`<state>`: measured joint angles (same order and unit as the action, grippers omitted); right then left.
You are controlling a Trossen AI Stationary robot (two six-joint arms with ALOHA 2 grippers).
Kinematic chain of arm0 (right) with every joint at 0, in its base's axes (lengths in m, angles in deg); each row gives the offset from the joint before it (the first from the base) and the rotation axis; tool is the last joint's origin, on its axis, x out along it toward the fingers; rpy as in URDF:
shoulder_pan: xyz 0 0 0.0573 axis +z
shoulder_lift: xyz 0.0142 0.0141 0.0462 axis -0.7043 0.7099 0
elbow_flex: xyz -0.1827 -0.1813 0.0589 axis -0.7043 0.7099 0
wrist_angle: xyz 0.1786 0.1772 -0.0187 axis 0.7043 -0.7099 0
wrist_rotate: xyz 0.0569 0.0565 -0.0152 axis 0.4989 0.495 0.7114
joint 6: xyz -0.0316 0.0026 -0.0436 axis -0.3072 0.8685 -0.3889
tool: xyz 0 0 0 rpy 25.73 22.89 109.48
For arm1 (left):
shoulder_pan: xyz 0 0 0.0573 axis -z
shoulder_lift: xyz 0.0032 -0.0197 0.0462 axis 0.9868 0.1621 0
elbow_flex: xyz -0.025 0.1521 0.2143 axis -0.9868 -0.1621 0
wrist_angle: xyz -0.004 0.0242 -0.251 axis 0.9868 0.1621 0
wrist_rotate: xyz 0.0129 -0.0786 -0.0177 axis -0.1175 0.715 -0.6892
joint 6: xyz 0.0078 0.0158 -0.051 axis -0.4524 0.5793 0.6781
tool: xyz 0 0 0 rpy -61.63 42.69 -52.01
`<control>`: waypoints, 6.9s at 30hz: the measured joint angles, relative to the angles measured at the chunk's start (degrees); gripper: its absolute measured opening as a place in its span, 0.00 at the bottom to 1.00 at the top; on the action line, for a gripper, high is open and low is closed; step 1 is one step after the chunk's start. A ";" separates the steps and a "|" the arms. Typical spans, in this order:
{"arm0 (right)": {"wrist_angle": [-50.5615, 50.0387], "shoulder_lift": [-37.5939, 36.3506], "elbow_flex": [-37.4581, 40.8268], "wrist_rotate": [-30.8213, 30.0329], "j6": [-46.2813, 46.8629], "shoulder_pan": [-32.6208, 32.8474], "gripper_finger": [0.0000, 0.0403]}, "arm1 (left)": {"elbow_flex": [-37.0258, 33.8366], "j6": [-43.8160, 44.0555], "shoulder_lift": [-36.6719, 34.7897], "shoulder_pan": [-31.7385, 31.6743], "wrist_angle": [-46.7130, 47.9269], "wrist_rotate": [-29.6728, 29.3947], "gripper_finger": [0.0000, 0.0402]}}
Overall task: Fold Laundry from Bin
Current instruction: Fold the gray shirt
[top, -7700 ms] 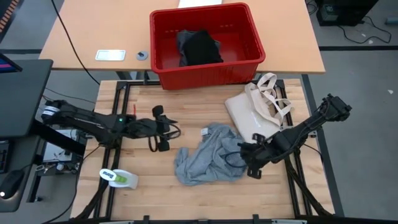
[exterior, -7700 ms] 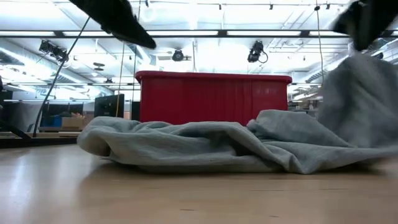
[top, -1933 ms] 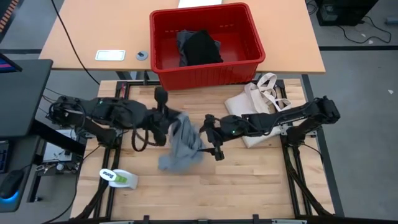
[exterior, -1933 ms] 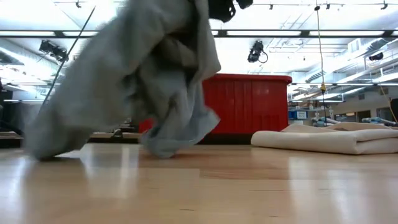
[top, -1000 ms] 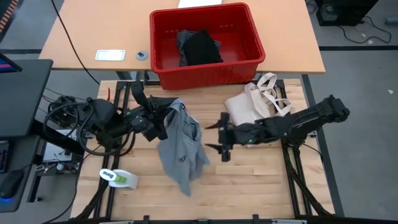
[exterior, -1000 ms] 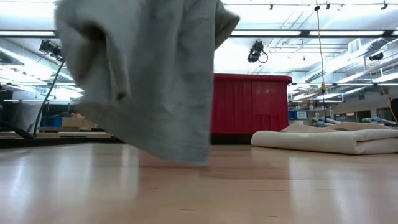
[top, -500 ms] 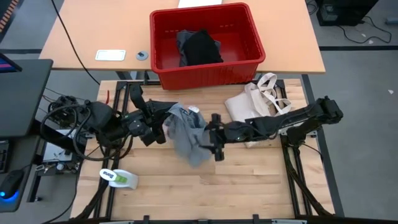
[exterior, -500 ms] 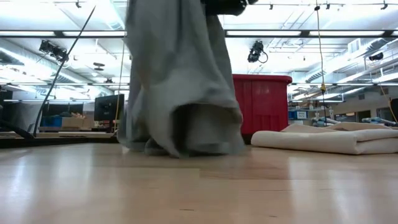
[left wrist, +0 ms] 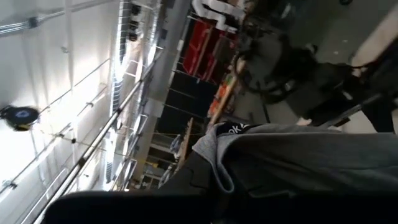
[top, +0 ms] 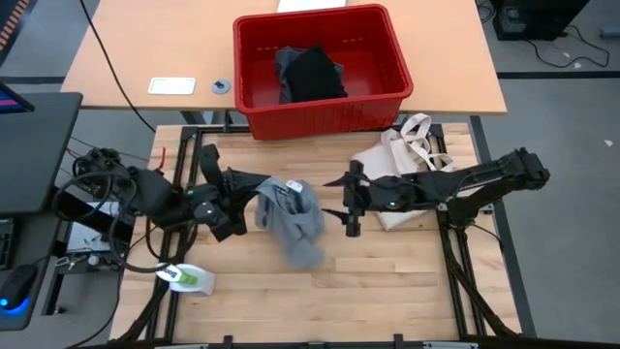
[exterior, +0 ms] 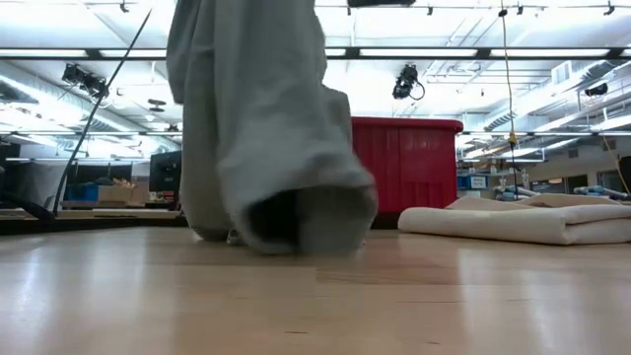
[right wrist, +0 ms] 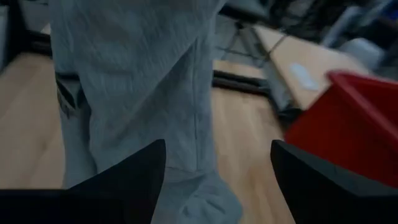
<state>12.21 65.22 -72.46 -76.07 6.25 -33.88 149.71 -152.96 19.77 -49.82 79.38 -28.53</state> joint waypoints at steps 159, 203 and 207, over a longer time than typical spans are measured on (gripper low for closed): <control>-50.58 -14.40 2.64 18.55 42.55 20.08 0.03 | -44.09 80.96 -3.39 -20.93 18.94 59.48 0.38; -49.90 -14.41 2.62 4.31 43.28 18.58 0.03 | -39.60 90.96 9.71 -11.39 24.84 28.69 0.05; -49.86 -14.42 2.62 4.29 42.97 18.58 0.03 | -39.62 91.26 9.45 -10.82 25.34 28.99 0.16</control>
<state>-37.65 50.80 -69.83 -71.78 49.22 -15.30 110.09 -61.70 29.21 -60.64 104.72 0.46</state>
